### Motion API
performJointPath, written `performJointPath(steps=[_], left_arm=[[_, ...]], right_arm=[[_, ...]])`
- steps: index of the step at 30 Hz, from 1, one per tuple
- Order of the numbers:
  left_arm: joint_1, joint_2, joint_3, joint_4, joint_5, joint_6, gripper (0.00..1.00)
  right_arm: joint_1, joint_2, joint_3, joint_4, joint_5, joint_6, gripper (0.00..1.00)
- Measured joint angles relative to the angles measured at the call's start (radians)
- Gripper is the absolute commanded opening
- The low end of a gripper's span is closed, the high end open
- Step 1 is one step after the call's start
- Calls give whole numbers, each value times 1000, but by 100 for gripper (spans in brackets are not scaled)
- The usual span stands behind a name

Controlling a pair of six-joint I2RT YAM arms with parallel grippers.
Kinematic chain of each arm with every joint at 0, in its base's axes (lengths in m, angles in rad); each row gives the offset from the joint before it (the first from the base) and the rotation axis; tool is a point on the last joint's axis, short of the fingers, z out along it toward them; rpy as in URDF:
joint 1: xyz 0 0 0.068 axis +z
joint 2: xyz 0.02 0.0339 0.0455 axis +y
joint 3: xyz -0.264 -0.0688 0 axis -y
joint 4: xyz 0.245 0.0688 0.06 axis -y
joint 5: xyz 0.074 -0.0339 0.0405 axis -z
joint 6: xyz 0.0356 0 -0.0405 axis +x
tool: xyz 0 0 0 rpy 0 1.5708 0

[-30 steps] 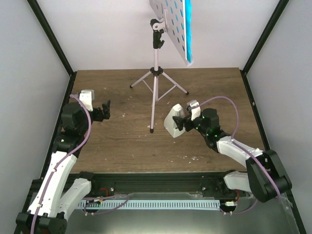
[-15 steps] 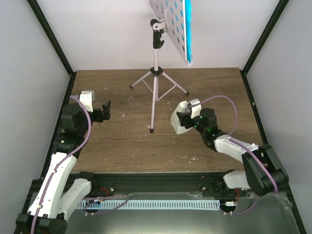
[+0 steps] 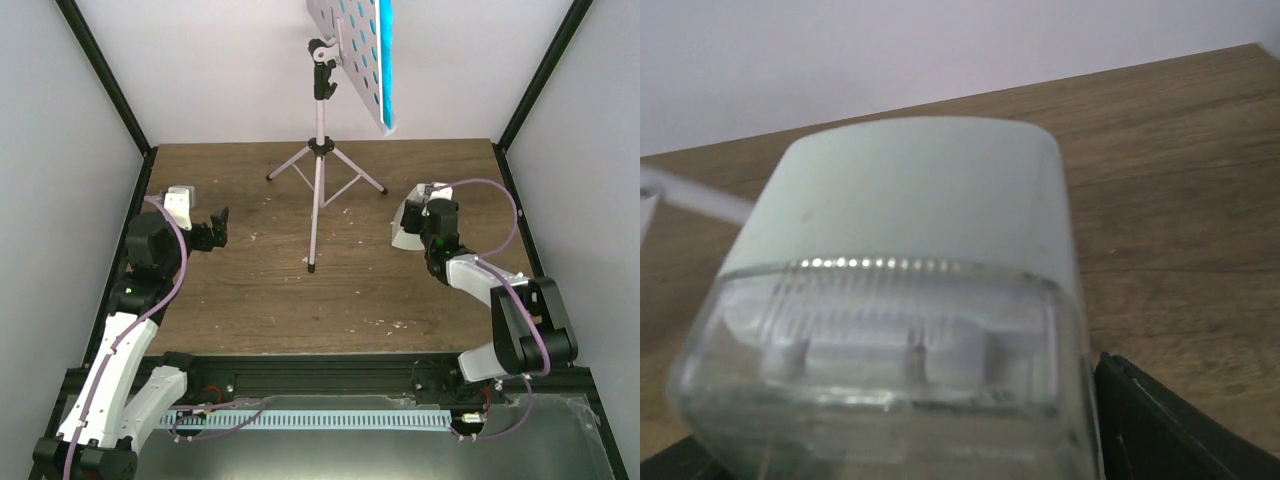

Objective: Pack up the instrument practice props

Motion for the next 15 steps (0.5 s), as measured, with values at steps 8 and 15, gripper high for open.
performJointPath(steps=[8, 15], left_arm=[[-2, 0, -1, 0, 5, 0, 100], [-8, 40, -1, -2, 23, -4, 100]], right_arm=[[-61, 121, 112, 0, 77, 17, 79], [-75, 68, 112, -65, 13, -25, 100]])
